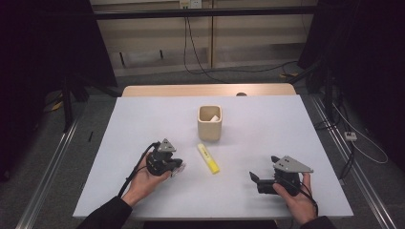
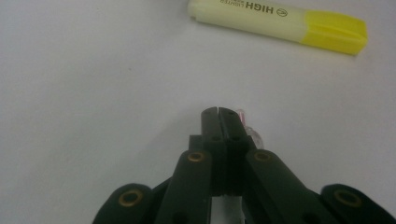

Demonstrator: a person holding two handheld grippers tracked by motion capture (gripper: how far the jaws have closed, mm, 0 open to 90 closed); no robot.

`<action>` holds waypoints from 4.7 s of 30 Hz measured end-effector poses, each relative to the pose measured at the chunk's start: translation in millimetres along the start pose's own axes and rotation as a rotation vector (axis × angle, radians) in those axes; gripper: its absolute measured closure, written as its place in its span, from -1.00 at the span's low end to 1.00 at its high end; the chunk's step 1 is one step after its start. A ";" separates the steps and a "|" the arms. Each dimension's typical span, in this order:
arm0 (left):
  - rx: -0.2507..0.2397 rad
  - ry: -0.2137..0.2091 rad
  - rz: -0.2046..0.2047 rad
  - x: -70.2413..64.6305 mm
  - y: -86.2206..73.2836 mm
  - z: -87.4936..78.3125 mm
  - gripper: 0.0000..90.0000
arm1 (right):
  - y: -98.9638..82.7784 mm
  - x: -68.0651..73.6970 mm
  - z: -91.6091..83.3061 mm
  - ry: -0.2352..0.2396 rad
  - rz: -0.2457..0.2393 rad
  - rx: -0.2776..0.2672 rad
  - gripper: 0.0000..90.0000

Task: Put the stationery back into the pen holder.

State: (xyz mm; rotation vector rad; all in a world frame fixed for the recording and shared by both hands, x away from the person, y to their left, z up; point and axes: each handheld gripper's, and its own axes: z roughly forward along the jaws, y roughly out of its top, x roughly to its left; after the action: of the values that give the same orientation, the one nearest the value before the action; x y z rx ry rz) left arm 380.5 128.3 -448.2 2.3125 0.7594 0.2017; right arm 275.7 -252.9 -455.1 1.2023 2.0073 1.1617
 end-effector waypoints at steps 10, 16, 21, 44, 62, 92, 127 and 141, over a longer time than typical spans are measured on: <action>0.004 -0.017 0.003 0.1 -0.7 -0.5 1.00 | 0.0 -0.2 0.0 0.001 0.001 -0.002 -0.91; -0.009 -0.011 -0.014 5.0 -1.3 -2.0 1.00 | 0.1 -0.2 -0.1 0.002 0.000 -0.002 -0.91; -0.056 0.001 -0.066 14.6 -1.8 -12.3 0.93 | 0.1 -0.5 -0.4 0.003 0.002 -0.002 -0.91; -0.190 0.044 -0.099 25.4 -5.2 -70.7 -0.85 | 0.4 0.2 -0.6 0.003 0.003 -0.004 -0.91; 0.004 -0.006 -0.099 6.7 -36.5 -79.9 -0.78 | 0.2 0.1 -0.9 -0.005 0.002 -0.002 -0.91; 0.203 0.020 -0.041 -12.1 -46.2 -63.8 0.44 | 0.3 0.6 -0.8 -0.006 -0.002 0.001 -0.91; 0.227 -0.004 -0.053 -10.4 -43.0 -64.6 0.79 | 0.5 0.5 -1.0 -0.005 -0.002 -0.002 -0.91; 0.128 -0.076 -0.019 -15.9 -29.1 -71.5 0.79 | 1.5 3.0 -0.8 0.005 -0.004 -0.009 -0.91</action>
State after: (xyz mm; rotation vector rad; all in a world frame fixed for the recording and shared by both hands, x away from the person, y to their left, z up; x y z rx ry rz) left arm 329.7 176.8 -412.5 2.4173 0.7761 0.0578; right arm 274.3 -250.2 -453.3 1.1914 2.0056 1.1711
